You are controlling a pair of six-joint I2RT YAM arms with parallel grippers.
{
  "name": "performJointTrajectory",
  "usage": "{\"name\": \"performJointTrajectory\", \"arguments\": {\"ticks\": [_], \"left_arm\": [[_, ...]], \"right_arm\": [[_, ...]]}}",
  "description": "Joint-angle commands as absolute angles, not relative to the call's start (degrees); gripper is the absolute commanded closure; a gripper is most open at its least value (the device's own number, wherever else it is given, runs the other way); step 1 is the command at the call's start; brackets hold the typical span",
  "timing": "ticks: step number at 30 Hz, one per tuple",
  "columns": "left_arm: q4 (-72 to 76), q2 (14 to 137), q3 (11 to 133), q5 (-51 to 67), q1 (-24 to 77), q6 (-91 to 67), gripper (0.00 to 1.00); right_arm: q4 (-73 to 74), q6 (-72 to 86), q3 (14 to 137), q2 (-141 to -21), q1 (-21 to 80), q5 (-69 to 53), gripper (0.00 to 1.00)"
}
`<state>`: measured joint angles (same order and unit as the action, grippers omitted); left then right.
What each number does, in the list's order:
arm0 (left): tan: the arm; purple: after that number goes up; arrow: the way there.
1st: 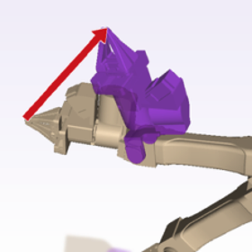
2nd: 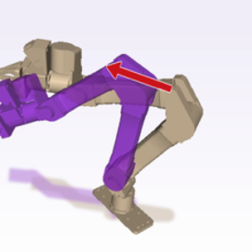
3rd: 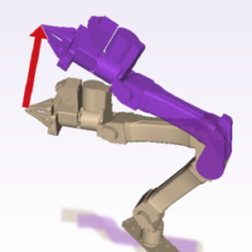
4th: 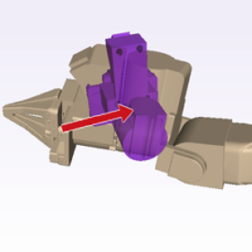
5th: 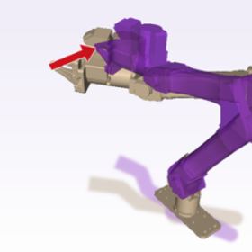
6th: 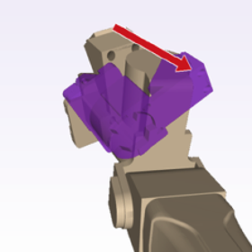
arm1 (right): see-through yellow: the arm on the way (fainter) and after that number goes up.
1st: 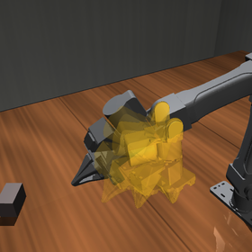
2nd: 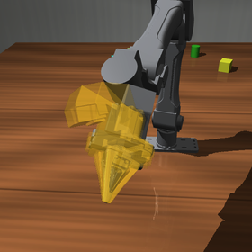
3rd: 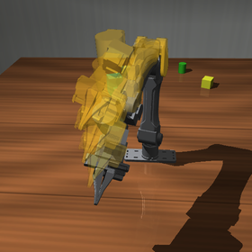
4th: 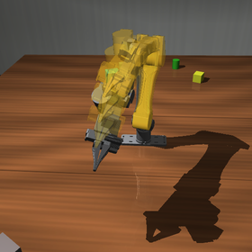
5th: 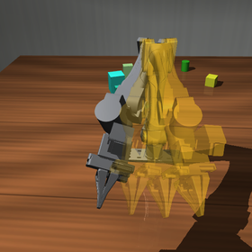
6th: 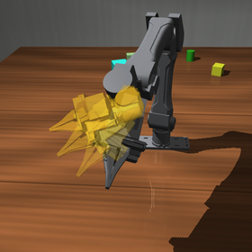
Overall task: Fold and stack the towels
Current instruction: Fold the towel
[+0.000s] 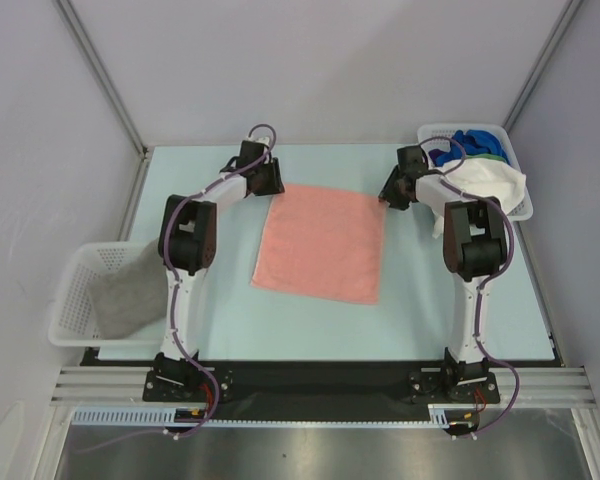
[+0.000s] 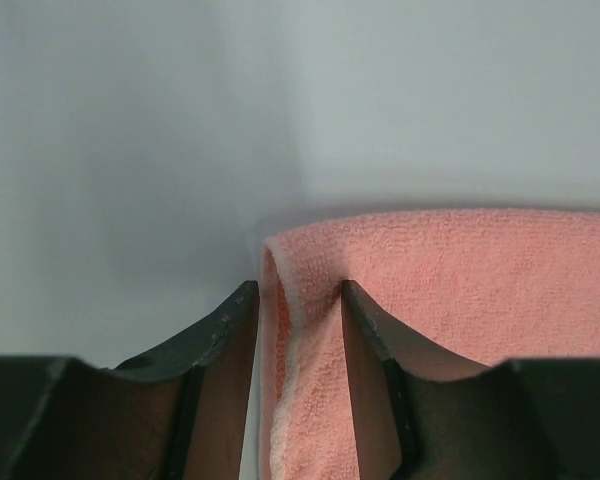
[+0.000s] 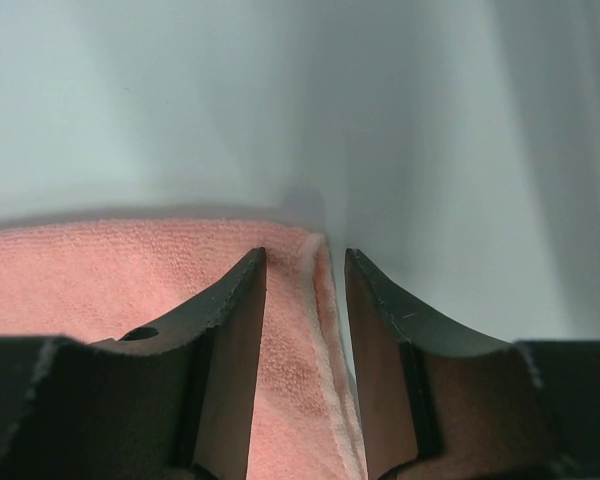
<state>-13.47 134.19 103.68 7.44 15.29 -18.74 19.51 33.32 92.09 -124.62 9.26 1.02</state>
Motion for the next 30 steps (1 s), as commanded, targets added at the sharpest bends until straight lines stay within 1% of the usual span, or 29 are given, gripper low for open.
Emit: {"name": "performJointTrajectory", "arguments": {"ticks": [1,5,11,13,17,18,19,21,23,26,30], "left_arm": [[-15.73,135.79,107.31,5.89,15.29,-16.88,0.56],[-17.31,136.93,109.24,5.01,15.29,-16.35,0.56],[-18.11,137.9,110.22,5.53,15.21,-17.14,0.58],[-18.28,138.51,110.83,5.97,15.29,-17.49,0.58],[-18.28,139.39,112.15,7.73,15.29,-17.84,0.61],[-18.11,139.48,112.24,8.08,15.21,-18.02,0.62],[-18.28,139.57,112.5,8.43,15.21,-18.02,0.63],[-18.2,139.57,112.41,8.44,15.21,-18.02,0.63],[-18.11,139.48,112.06,8.44,15.21,-18.1,0.61],[-18.37,139.57,112.23,8.35,15.21,-18.02,0.6],[-20.83,140.53,113.73,7.3,15.21,-18.19,0.6]], "right_arm": [[20.65,31.82,95.97,-126.12,9.05,1.14,0.58],[21.36,31.03,97.91,-127.09,9.32,1.15,0.59],[25.13,29.09,104.92,-130.51,10.19,1.23,0.71],[26.45,28.48,106.34,-131.22,10.37,1.23,0.76],[27.07,28.13,107.4,-131.4,10.55,1.14,0.84],[27.07,27.86,107.32,-131.4,10.55,1.23,0.87],[27.33,27.77,107.4,-131.31,10.46,1.4,0.87],[27.95,27.33,106.71,-130.43,10.2,1.93,0.79],[27.08,26.81,105.21,-129.12,10.02,3.86,0.67],[26.19,26.19,103.01,-126.83,9.23,4.83,0.6],[26.11,25.49,101.61,-125.6,8.88,3.87,0.58]]}}
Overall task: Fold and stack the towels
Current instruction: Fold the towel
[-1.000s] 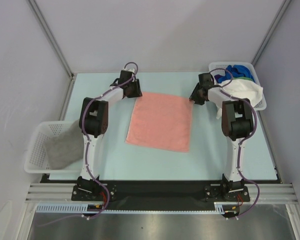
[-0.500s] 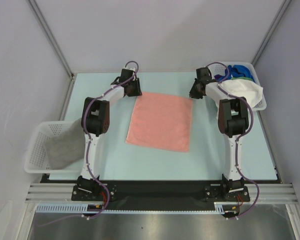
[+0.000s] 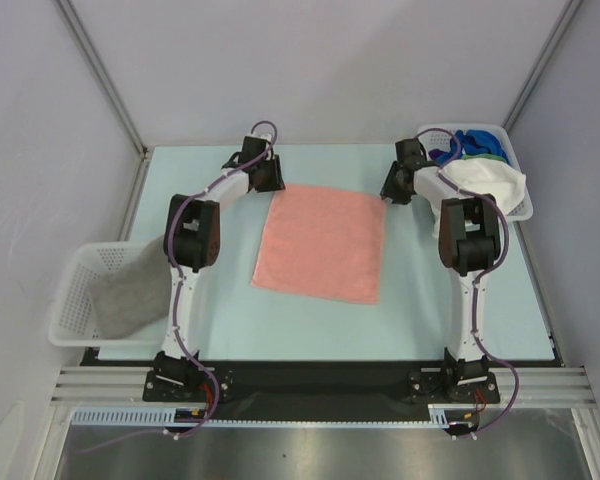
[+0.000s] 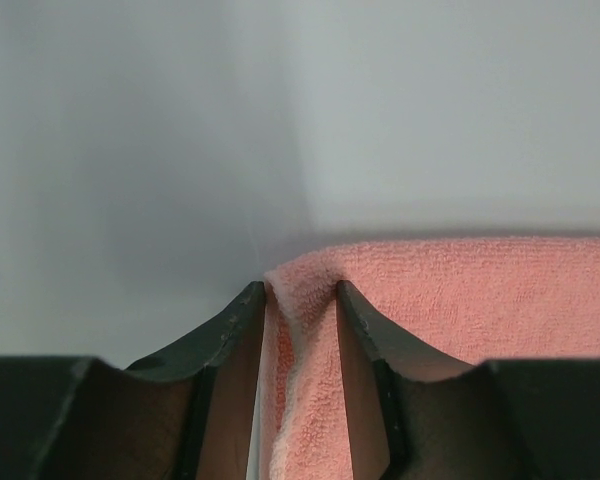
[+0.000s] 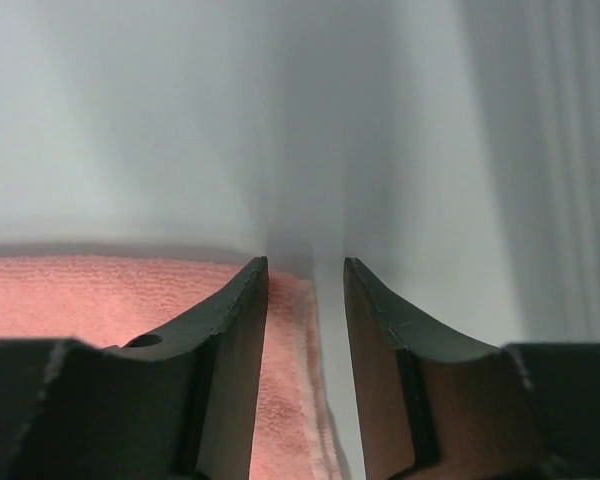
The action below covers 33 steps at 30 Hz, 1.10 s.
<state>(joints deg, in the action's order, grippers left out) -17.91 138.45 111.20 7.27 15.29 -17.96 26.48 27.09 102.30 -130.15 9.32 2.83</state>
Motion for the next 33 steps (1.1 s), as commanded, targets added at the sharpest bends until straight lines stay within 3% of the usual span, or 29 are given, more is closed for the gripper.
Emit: {"name": "performJointTrajectory", "arguments": {"ticks": [1,14,24,33], "left_arm": [[-21.35,140.71,113.9,7.03,15.21,-18.37,0.6],[-22.5,140.63,113.56,6.77,15.21,-18.63,0.58],[-21.53,140.45,112.76,7.29,15.21,-18.98,0.58],[-22.24,141.15,113.82,7.74,15.12,-18.72,0.58]], "right_arm": [[26.02,25.58,101.34,-125.25,8.88,3.69,0.58],[15.12,27.34,86.93,-115.58,9.05,3.87,0.47],[15.47,26.19,86.83,-116.1,9.84,3.61,0.46],[22.75,24.61,94.73,-123.57,11.34,4.74,0.49]]}}
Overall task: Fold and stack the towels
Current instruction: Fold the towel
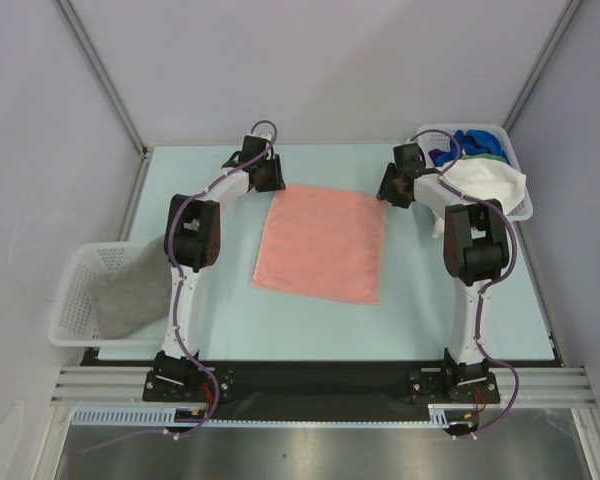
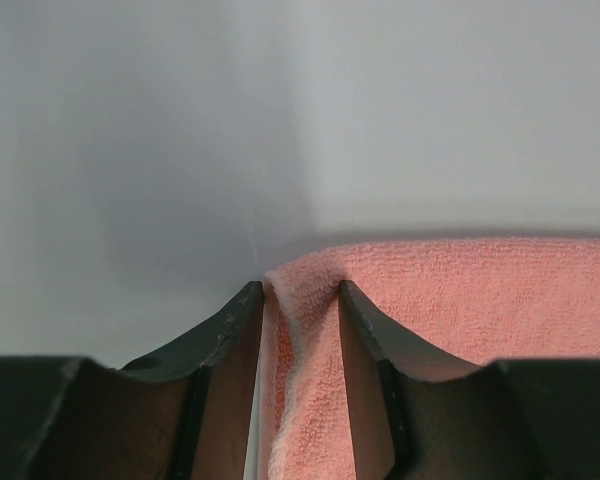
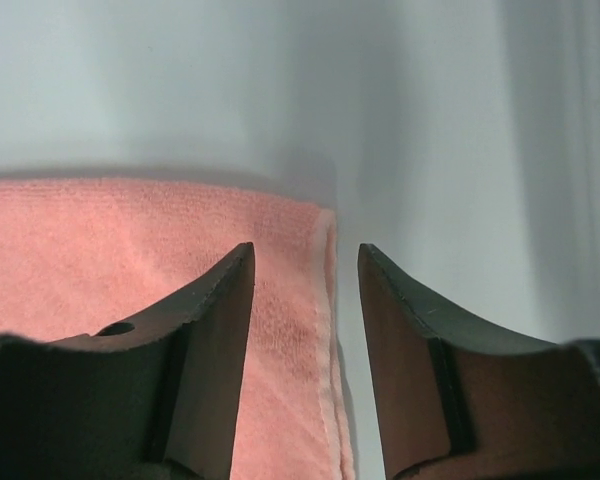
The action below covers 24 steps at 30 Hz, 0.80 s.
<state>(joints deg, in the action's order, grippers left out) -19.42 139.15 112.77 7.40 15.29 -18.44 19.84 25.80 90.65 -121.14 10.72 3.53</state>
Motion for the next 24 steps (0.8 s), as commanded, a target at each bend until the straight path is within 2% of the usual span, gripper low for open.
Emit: {"name": "performJointTrajectory", "arguments": {"ticks": [1,7,9,12,13,15,16,18,20,24], "left_arm": [[-22.41,141.15,113.73,7.91,15.12,-18.72,0.58],[-23.02,141.68,114.61,8.09,15.21,-18.63,0.6],[-23.46,142.12,115.49,8.17,15.21,-18.63,0.6],[-23.29,142.29,115.75,8.52,15.21,-18.63,0.66],[-23.38,142.38,115.84,8.7,15.21,-18.63,0.71],[-22.94,142.3,115.84,8.88,15.2,-18.55,0.78],[-22.77,142.21,115.67,8.88,15.21,-18.46,0.85],[-21.46,141.6,115.14,9.49,15.21,-18.37,0.96],[-19.96,140.8,113.47,9.49,15.21,-18.63,1.0],[-14.26,137.21,110.66,9.84,14.86,-19.25,1.0]], "right_arm": [[23.46,24.52,95.36,-124.36,11.42,5.62,0.5],[25.75,24.0,97.64,-127.18,12.22,6.5,0.53],[26.1,23.99,98.61,-127.79,12.3,6.68,0.58],[26.37,23.64,99.49,-128.32,12.3,6.59,0.7],[26.63,23.56,100.28,-128.49,12.39,6.5,0.78],[26.81,23.2,100.98,-128.76,12.3,6.15,0.85],[26.89,23.12,101.33,-128.85,12.3,6.15,0.93],[26.98,22.77,101.78,-128.76,12.3,6.33,0.99],[27.07,22.5,103.0,-128.85,12.22,6.42,1.0],[25.94,21.36,105.9,-128.85,12.04,6.77,1.0]]}}
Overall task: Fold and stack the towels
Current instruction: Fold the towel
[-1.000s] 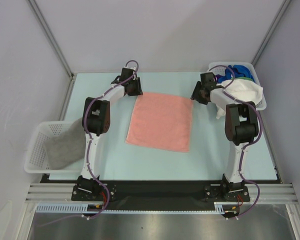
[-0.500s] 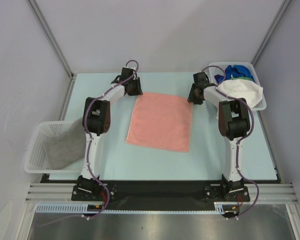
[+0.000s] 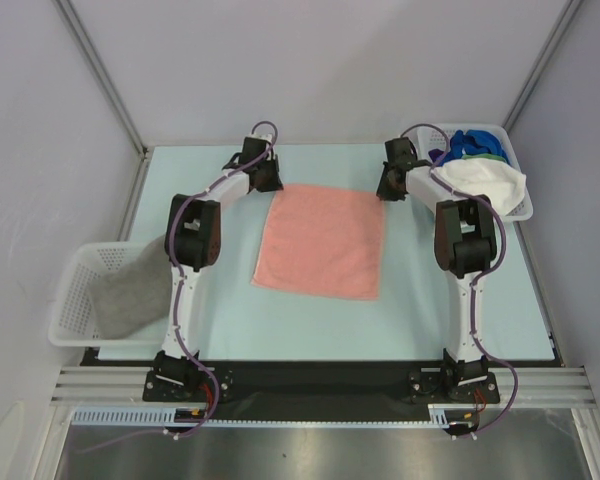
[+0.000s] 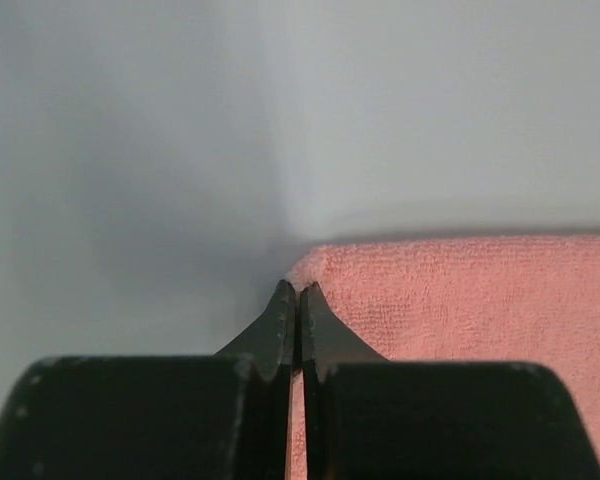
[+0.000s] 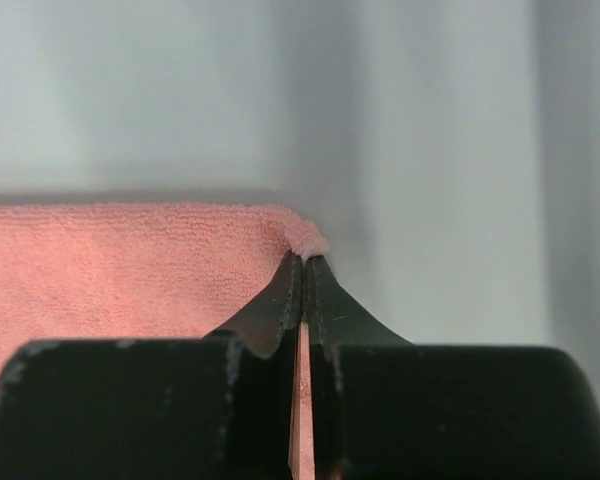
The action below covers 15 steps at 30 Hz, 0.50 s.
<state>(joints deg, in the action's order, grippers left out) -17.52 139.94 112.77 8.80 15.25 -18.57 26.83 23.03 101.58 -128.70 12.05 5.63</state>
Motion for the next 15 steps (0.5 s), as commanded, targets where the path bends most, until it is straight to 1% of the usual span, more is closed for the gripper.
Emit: {"name": "performJointTrajectory", "arguments": {"ticks": [1,8,12,13,15], "left_arm": [[-12.85,136.41,108.83,10.1,14.51,-19.42,1.0],[-5.11,130.7,106.88,12.65,12.92,-21.8,1.0],[-0.71,127.98,104.07,13.1,12.92,-22.06,1.0],[-0.27,127.36,101.54,13.18,12.83,-22.15,1.0],[5.52,125.08,98.63,13.88,12.75,-22.5,1.0]], "right_arm": [[25.41,21.01,106.34,-128.5,12.13,6.85,1.0],[21.63,19.86,107.76,-126.04,11.6,7.12,1.0],[17.68,19.69,102.33,-123.14,11.6,6.86,1.0],[16.88,19.69,101.17,-122.61,11.51,6.77,1.0],[14.52,19.78,98.62,-120.77,11.34,6.33,1.0]]}}
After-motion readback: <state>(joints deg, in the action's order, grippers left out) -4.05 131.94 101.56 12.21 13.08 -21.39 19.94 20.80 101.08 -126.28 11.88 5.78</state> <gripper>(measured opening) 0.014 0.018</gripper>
